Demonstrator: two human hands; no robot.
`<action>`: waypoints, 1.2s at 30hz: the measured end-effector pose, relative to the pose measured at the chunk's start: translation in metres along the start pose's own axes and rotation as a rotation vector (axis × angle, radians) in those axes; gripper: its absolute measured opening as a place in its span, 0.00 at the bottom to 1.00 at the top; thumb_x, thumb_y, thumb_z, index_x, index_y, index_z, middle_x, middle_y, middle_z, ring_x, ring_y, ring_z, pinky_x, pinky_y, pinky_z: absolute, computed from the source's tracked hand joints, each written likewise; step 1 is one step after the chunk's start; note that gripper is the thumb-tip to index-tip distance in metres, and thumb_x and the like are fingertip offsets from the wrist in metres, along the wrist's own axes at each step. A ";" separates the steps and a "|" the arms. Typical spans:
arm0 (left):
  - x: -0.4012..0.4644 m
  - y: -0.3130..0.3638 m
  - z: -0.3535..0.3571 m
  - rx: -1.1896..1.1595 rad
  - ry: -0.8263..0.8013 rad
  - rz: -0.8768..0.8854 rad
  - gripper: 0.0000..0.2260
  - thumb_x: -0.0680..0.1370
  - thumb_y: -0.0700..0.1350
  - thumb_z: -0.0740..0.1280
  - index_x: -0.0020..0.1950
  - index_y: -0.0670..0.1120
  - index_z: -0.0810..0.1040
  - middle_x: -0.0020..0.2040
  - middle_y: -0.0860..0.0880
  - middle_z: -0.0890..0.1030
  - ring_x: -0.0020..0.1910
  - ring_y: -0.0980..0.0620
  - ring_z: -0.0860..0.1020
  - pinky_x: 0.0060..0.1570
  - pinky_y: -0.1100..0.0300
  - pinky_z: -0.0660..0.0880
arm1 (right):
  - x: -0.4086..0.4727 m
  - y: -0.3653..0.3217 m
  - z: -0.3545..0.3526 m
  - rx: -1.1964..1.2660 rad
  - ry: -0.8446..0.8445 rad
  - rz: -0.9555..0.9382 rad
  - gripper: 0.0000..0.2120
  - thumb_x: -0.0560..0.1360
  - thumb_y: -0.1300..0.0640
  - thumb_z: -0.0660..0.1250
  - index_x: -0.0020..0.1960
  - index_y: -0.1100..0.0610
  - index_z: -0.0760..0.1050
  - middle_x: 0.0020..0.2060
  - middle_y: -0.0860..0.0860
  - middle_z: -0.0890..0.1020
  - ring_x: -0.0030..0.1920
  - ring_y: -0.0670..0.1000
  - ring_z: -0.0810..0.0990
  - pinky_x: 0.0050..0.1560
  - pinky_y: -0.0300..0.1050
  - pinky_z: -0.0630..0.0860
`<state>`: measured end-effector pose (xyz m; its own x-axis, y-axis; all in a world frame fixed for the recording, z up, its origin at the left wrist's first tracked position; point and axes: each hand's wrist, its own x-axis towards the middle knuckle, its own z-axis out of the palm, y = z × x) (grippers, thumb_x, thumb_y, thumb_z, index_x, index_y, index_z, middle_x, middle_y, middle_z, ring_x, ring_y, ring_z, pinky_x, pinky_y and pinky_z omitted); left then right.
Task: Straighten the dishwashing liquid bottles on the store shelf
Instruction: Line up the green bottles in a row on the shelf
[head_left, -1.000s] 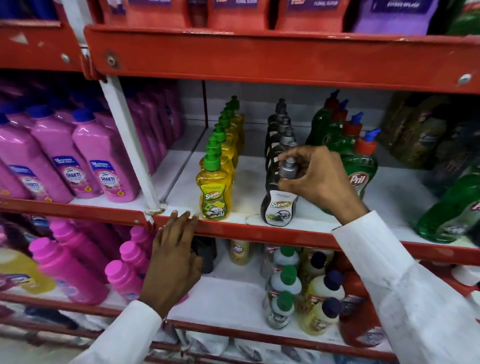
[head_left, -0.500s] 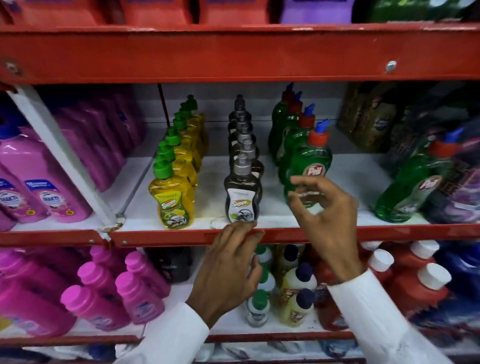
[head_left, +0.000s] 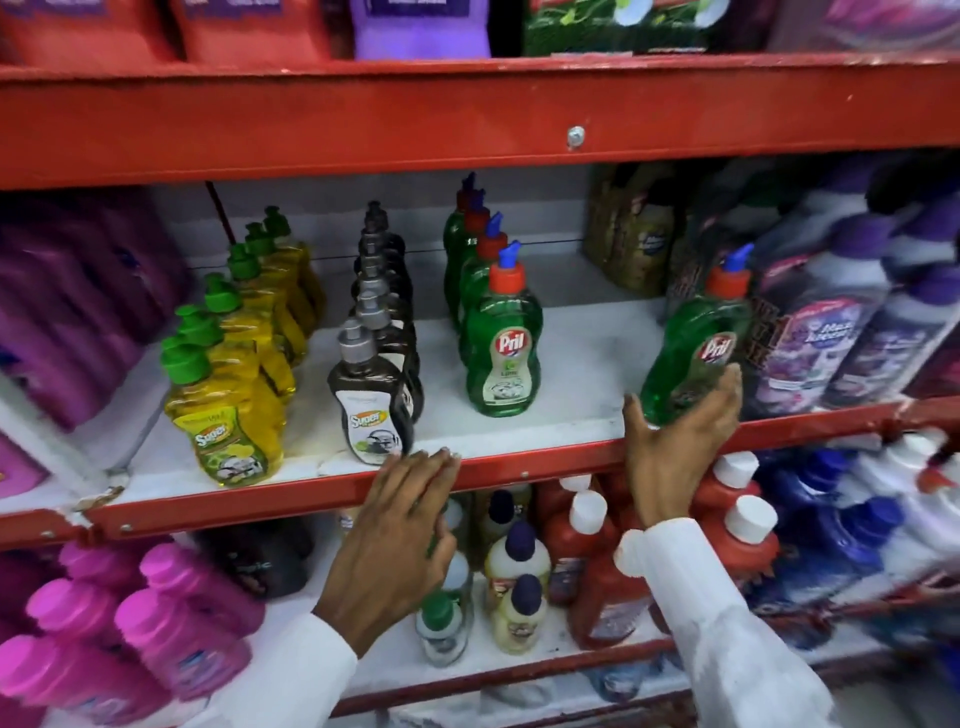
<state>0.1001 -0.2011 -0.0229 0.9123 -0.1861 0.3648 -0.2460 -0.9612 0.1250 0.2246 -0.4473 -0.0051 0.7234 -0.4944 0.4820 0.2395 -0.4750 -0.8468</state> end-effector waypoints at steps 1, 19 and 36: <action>-0.001 0.000 0.001 -0.009 -0.001 -0.004 0.28 0.73 0.49 0.59 0.74 0.45 0.66 0.70 0.46 0.74 0.70 0.46 0.70 0.73 0.44 0.62 | 0.006 0.003 0.000 -0.021 -0.006 0.018 0.45 0.72 0.56 0.75 0.79 0.63 0.52 0.78 0.63 0.60 0.77 0.64 0.58 0.79 0.51 0.53; -0.004 0.016 -0.004 -0.093 -0.001 -0.092 0.35 0.66 0.41 0.63 0.75 0.47 0.63 0.70 0.47 0.71 0.72 0.50 0.62 0.76 0.54 0.48 | -0.019 -0.040 0.019 0.027 -0.245 -0.099 0.40 0.65 0.44 0.79 0.68 0.62 0.66 0.62 0.60 0.73 0.64 0.58 0.69 0.68 0.56 0.68; 0.037 0.048 -0.025 -0.231 0.228 -0.326 0.19 0.72 0.42 0.64 0.63 0.47 0.78 0.58 0.45 0.84 0.51 0.49 0.82 0.56 0.58 0.78 | -0.029 -0.043 0.014 0.093 -0.682 -0.108 0.44 0.63 0.39 0.79 0.71 0.51 0.64 0.66 0.50 0.75 0.65 0.51 0.75 0.65 0.51 0.77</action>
<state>0.1134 -0.2491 0.0199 0.8654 0.1926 0.4625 -0.0486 -0.8866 0.4601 0.2028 -0.4021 0.0144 0.9305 0.1342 0.3407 0.3649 -0.4167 -0.8326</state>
